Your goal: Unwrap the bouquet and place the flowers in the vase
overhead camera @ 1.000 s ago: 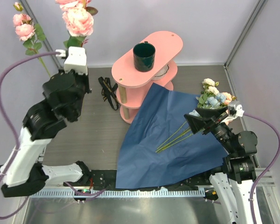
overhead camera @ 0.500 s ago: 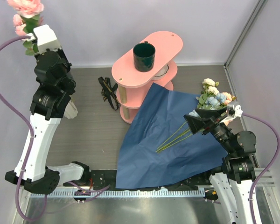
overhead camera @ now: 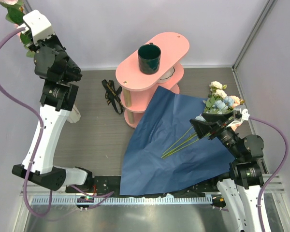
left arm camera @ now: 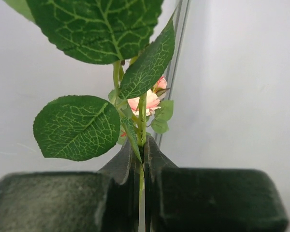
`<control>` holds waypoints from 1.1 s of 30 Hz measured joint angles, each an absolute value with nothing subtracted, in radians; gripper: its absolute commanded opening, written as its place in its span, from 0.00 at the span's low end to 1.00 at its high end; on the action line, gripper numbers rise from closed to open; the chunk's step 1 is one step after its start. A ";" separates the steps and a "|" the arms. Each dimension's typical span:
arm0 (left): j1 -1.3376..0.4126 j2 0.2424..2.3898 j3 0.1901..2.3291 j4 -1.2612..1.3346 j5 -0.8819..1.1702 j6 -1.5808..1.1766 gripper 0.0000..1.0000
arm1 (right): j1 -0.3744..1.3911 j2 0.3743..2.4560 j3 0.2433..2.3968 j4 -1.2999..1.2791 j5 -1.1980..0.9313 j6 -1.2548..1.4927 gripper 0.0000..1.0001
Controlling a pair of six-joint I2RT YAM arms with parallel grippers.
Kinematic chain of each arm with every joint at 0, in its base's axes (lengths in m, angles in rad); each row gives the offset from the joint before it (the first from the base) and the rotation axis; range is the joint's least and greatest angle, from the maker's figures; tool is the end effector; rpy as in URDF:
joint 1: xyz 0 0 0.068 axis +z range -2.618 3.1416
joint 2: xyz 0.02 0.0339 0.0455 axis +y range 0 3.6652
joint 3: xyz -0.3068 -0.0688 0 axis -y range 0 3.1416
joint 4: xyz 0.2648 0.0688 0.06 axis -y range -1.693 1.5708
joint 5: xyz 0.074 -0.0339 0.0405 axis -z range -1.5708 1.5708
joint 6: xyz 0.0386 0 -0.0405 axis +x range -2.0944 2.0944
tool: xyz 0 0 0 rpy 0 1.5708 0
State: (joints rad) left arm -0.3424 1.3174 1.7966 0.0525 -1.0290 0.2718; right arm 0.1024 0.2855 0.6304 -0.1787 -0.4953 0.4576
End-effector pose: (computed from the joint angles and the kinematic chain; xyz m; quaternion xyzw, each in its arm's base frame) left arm 0.2290 -0.0465 0.6334 -0.2765 0.5411 0.2175 0.7638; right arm 0.0588 0.0245 0.3638 -0.0735 0.6495 0.3567 0.6675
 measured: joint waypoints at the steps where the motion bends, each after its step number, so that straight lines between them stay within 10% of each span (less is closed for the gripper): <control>1: -0.341 1.325 1.796 0.068 -1.036 0.286 0.01 | 0.102 0.286 0.628 -0.178 -0.495 0.458 0.84; 33: -0.195 1.514 1.681 0.145 -1.248 0.258 0.02 | 0.102 0.286 0.617 -0.172 -0.496 0.458 0.84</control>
State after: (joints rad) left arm -0.1951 1.5135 1.6806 0.1452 -1.2476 0.2581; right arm 0.1024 0.2855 0.6174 -0.1719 -0.4957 0.4583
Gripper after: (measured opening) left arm 0.034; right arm 0.840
